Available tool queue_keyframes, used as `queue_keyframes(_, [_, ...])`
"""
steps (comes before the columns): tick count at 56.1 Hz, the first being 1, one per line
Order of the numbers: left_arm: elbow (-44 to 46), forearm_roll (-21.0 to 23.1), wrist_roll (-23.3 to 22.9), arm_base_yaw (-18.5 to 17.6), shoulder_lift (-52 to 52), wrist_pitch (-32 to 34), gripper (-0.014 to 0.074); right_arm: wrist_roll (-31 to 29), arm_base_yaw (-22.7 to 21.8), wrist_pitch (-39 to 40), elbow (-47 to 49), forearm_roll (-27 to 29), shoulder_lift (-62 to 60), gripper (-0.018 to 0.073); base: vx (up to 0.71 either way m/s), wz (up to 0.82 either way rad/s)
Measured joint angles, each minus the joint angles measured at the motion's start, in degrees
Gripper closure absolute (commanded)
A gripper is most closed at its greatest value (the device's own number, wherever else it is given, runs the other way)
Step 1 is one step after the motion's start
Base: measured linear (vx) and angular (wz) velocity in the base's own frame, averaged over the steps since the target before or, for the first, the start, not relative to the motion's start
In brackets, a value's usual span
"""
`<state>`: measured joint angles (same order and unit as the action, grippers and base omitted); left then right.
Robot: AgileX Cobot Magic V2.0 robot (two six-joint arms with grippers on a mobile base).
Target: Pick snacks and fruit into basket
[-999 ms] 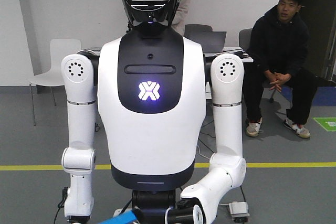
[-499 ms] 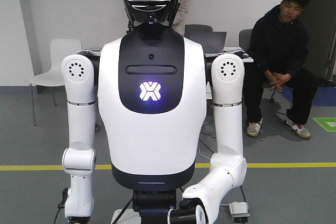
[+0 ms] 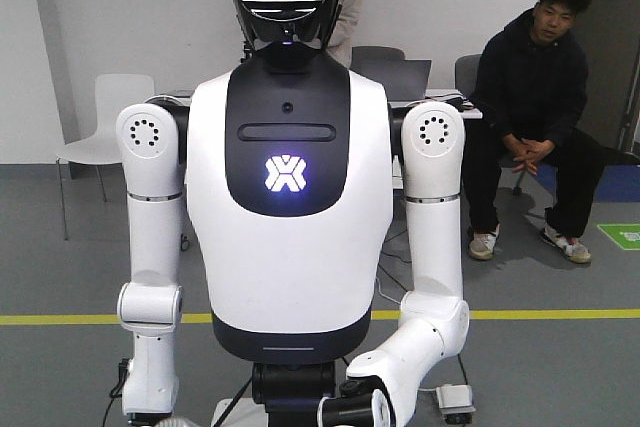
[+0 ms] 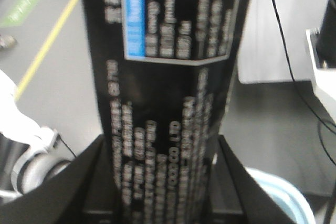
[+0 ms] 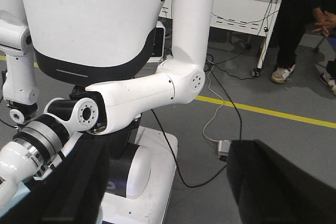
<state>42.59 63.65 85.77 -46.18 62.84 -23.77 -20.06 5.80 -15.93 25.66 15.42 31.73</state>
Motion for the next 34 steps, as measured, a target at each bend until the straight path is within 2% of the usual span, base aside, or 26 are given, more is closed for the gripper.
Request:
queue_keyframes(9, [0.4, 0.2, 0.0, 0.0, -2.6, -0.8, 0.0361, 0.0, 0.0, 0.0, 0.0, 0.0, 0.0, 0.0027, 0.00, 0.00])
queue_keyframes(25, [0.4, 0.0, 0.0, 0.0, -0.1, -13.4, 0.0361, 0.0, 0.0, 0.0, 0.0, 0.0, 0.0, 0.0027, 0.00, 0.00])
queue_keyframes(34, [0.4, -1.6, 0.0, 0.0, 4.4, -13.4, 0.0361, 0.0, 0.0, 0.0, 0.0, 0.0, 0.0, 0.0027, 0.00, 0.00])
